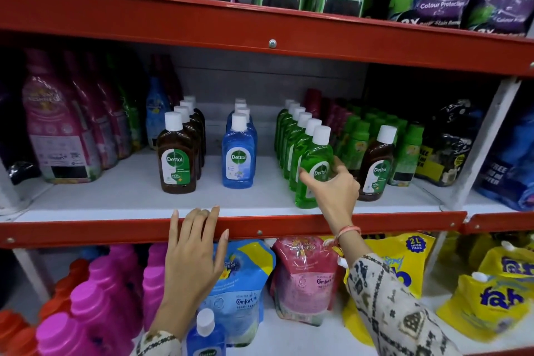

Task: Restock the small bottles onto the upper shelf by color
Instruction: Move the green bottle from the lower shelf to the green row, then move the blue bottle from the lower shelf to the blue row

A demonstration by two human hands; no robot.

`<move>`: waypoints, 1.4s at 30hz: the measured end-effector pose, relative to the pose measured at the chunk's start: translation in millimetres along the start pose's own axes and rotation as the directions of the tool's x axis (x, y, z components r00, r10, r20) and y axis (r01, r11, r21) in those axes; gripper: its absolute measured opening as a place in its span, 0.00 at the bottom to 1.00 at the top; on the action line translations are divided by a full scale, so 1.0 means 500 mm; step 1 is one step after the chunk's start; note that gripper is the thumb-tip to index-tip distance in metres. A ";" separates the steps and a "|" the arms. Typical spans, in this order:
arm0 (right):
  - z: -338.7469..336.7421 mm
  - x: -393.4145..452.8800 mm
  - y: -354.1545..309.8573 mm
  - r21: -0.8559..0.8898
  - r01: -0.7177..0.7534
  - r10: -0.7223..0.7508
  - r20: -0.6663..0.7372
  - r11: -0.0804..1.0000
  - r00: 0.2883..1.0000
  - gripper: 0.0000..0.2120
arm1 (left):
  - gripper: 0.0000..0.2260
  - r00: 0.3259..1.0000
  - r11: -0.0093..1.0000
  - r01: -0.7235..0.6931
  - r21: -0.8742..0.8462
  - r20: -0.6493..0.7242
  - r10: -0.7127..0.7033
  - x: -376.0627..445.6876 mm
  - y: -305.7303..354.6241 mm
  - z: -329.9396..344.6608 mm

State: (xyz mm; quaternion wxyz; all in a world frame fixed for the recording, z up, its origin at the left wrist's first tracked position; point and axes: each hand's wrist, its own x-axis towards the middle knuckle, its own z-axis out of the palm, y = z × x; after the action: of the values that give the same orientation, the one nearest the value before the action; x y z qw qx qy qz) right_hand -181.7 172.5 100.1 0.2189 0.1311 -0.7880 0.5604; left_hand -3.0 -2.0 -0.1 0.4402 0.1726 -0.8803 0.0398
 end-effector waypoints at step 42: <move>0.087 -0.497 0.090 0.224 -0.242 0.170 0.298 0.944 0.939 0.30 | 0.19 0.997 0.999 -0.051 -0.003 -0.062 0.051 -0.010 -0.082 -0.003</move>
State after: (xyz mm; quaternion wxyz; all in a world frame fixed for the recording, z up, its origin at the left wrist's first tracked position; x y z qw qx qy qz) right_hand 5.4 137.0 -71.5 0.0283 0.1508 -0.7406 0.6542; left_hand 14.5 -38.7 -6.5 0.4663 0.1478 -0.8705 0.0542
